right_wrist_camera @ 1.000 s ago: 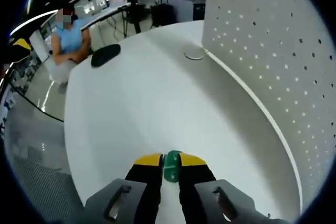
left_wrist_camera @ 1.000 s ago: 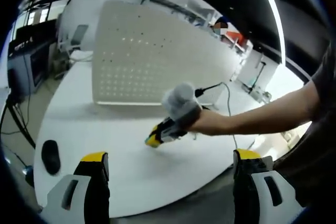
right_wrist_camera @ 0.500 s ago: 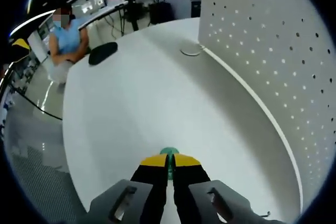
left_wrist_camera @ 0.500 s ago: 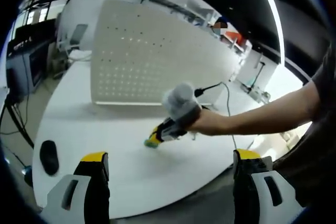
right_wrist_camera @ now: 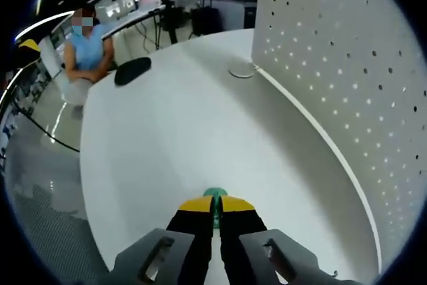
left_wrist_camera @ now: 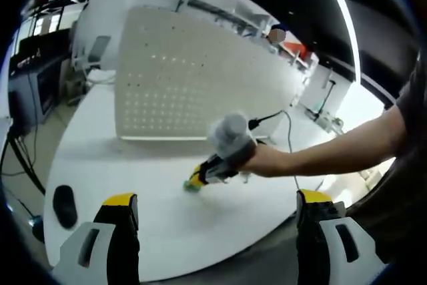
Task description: Insert the hook assembly into the mounting plate slot until the hook locks in place.
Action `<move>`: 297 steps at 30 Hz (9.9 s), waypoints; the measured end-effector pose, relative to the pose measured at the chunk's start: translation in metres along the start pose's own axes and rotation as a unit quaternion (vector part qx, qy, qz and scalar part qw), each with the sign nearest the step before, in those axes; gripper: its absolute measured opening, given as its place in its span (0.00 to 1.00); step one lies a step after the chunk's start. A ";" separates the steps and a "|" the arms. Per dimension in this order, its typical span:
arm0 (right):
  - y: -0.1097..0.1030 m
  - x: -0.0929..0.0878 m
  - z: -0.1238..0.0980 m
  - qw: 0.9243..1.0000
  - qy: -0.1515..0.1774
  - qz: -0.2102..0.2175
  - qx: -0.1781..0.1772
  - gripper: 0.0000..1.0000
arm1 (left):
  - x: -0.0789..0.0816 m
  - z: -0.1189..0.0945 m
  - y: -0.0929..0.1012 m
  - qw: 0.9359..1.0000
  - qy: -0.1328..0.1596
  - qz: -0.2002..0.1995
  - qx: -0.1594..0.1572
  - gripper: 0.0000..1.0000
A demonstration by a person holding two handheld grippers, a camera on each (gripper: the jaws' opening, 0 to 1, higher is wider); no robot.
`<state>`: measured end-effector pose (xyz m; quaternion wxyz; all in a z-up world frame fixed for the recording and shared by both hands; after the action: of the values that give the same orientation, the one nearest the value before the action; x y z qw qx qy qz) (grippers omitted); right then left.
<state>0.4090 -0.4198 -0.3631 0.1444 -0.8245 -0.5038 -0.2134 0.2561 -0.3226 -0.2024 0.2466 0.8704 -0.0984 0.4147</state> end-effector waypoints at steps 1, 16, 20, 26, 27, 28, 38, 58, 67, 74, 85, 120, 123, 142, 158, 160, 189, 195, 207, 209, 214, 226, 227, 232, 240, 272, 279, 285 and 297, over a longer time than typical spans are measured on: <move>0.000 0.001 -0.001 1.000 0.002 0.003 0.000 0.00 | 0.000 0.000 0.000 1.000 0.000 0.000 0.000 1.00; 0.007 0.018 -0.041 0.997 0.070 0.014 -0.024 0.00 | 0.008 0.001 0.000 1.000 0.013 -0.005 0.003 1.00; 0.009 0.028 -0.061 0.994 0.101 0.021 -0.032 0.00 | 0.010 0.005 -0.003 1.000 0.016 -0.019 0.009 1.00; 0.009 0.038 -0.096 0.988 0.147 0.027 -0.043 0.00 | 0.015 0.010 -0.010 0.999 0.020 -0.037 0.023 1.00; 0.009 0.040 -0.101 0.987 0.153 0.028 -0.044 0.00 | 0.016 0.011 -0.010 0.999 0.020 -0.035 0.024 1.00; 0.008 0.040 -0.106 0.986 0.157 0.028 -0.044 0.00 | 0.017 0.012 -0.009 0.999 0.019 -0.033 0.025 1.00; -0.009 0.045 -0.160 0.975 0.217 0.045 -0.024 0.00 | 0.027 0.030 0.005 1.000 0.016 -0.018 0.006 0.98; -0.049 0.039 -0.238 0.939 0.331 0.089 -0.019 0.00 | 0.047 0.055 0.036 0.997 0.045 -0.037 -0.047 0.72; -0.062 0.034 -0.247 0.929 0.356 0.102 -0.018 0.00 | 0.053 0.053 0.045 0.993 0.071 -0.066 -0.072 0.57; -0.065 0.031 -0.253 0.919 0.376 0.111 -0.024 0.00 | 0.057 0.050 0.051 0.986 0.088 -0.093 -0.103 0.39; -0.070 0.033 -0.254 0.913 0.391 0.121 -0.015 0.00 | 0.062 0.049 0.063 0.981 0.099 -0.097 -0.137 0.25; -0.075 0.036 -0.246 0.921 0.374 0.110 -0.012 0.01 | 0.058 0.050 0.066 0.983 0.082 -0.066 -0.152 0.01; -0.075 0.036 -0.246 0.922 0.371 0.109 -0.012 0.02 | 0.057 0.050 0.067 0.982 0.082 -0.069 -0.153 0.01; -0.079 0.022 -0.246 0.931 0.350 0.106 0.008 0.07 | 0.058 0.045 0.047 0.995 0.072 0.057 -0.044 0.01; -0.076 0.027 -0.244 0.923 0.355 0.146 0.022 0.07 | 0.063 0.046 0.059 0.986 0.091 0.134 -0.025 0.01; -0.075 0.028 -0.244 0.920 0.359 0.155 0.024 0.07 | 0.065 0.045 0.059 0.983 0.095 0.154 -0.015 0.01; -0.069 0.035 -0.239 0.884 0.387 0.252 0.071 0.03 | 0.073 0.042 0.063 0.976 0.129 0.177 -0.005 0.01; -0.069 0.034 -0.236 0.878 0.385 0.273 0.085 0.02 | 0.072 0.043 0.061 0.976 0.128 0.178 -0.002 0.01; -0.067 0.031 -0.235 0.890 0.379 0.243 0.066 0.00 | 0.071 0.046 0.065 0.970 0.113 0.215 -0.003 0.02; -0.067 0.031 -0.235 0.891 0.380 0.242 0.064 0.00 | 0.070 0.046 0.065 0.969 0.110 0.219 -0.005 0.03; -0.066 0.030 -0.233 0.897 0.377 0.225 0.050 0.00 | 0.068 0.047 0.063 0.972 0.107 0.208 -0.015 0.06; -0.061 0.029 -0.232 0.907 0.372 0.196 0.029 0.00 | 0.060 0.053 0.064 0.978 0.092 0.185 -0.025 0.40; -0.061 0.029 -0.232 0.908 0.370 0.193 0.028 0.00 | 0.059 0.053 0.065 0.979 0.089 0.183 -0.026 0.43; -0.062 0.029 -0.231 0.911 0.367 0.185 0.024 0.00 | 0.058 0.054 0.067 0.979 0.090 0.178 -0.033 0.62; -0.061 0.028 -0.230 0.916 0.363 0.172 0.015 0.00 | 0.056 0.053 0.070 0.980 0.090 0.173 -0.041 0.81; -0.024 0.034 -0.242 0.913 0.380 0.135 -0.059 0.00 | 0.061 0.037 0.078 0.980 0.109 0.141 -0.093 1.00; 0.014 0.026 -0.256 0.901 0.388 0.152 -0.119 0.00 | 0.061 0.035 0.075 0.980 0.105 0.149 -0.077 1.00; 0.037 0.014 -0.263 0.891 0.391 0.169 -0.160 0.00 | 0.061 0.036 0.073 0.981 0.107 0.141 -0.076 1.00; 0.096 0.012 -0.279 0.864 0.405 0.174 -0.243 0.00 | 0.059 0.040 0.074 0.981 0.104 0.147 -0.074 1.00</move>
<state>0.4416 -0.5803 -0.1169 0.1652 -0.7486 -0.1815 -0.6159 0.2934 -0.4047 -0.1526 0.2553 0.7778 -0.2294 0.5266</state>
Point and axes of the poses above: the point that each gripper's makers call its tool centre point, and the gripper's own axes: z roughly forward along the fingers, y roughly to its right, x roughly out of its top, the point moved 5 cm from there along -z, roughly backward along the fingers, and after that the axes turned 3 degrees about -y, right-handed, at the moved point
